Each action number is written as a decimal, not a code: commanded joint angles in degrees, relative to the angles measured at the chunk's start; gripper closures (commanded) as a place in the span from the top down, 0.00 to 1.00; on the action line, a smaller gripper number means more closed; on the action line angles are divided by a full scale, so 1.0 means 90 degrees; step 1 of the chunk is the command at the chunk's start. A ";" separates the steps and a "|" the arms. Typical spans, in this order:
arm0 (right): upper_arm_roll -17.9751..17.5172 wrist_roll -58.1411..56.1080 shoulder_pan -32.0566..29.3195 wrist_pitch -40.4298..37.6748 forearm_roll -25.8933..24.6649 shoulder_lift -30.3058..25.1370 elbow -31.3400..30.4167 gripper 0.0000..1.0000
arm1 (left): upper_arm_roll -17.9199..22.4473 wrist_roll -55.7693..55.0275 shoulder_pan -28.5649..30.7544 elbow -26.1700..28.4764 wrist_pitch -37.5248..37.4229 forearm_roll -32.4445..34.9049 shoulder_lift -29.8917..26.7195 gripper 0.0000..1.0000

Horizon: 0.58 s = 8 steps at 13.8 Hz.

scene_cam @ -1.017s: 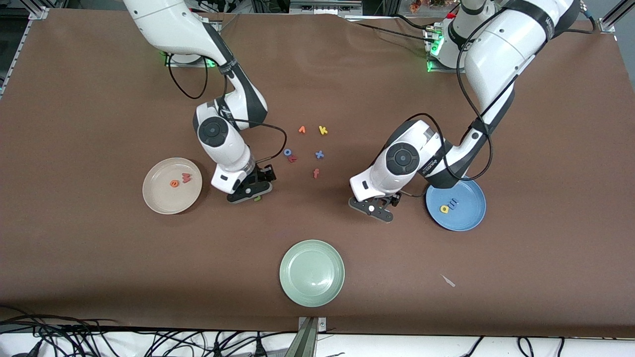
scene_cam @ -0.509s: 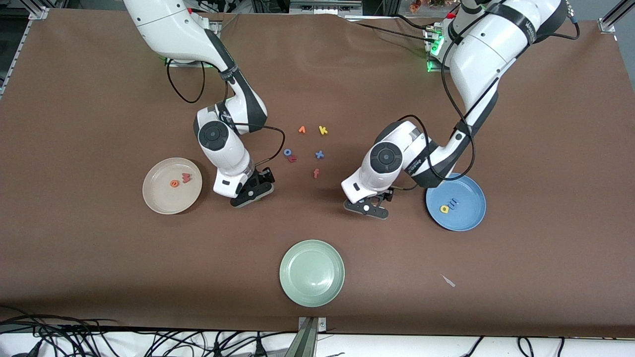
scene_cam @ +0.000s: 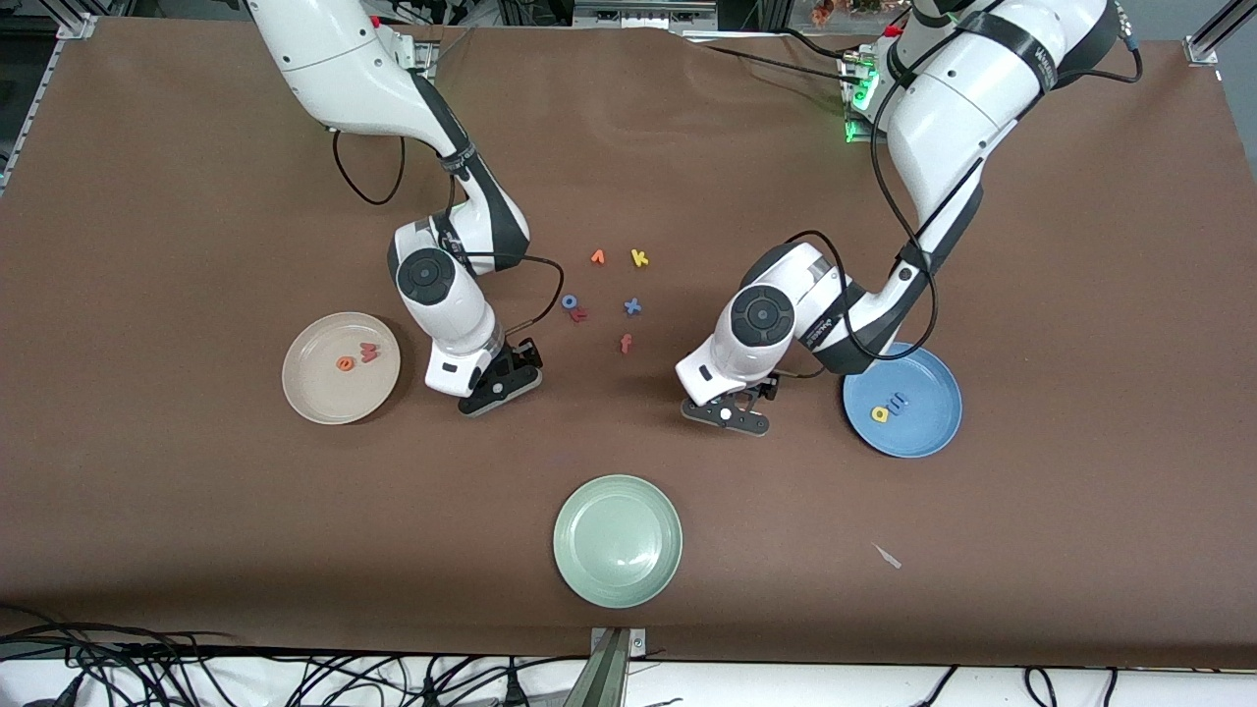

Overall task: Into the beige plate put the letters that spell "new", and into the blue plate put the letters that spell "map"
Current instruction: 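Grasp the green letter with the right gripper while the left gripper reaches the teal p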

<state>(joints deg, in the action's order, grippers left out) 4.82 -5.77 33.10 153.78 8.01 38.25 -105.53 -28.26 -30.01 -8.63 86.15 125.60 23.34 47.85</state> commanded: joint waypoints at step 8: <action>-0.0009 -0.0140 -0.0113 0.0071 -0.0089 0.0174 0.0114 0.27 | 0.0307 0.0072 -0.0359 -0.0303 0.0380 0.0102 0.0377 0.89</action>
<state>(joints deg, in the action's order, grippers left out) 5.22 -6.09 32.94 154.23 7.87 38.67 -105.45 -26.79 -29.98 -10.49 86.05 129.01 23.55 50.05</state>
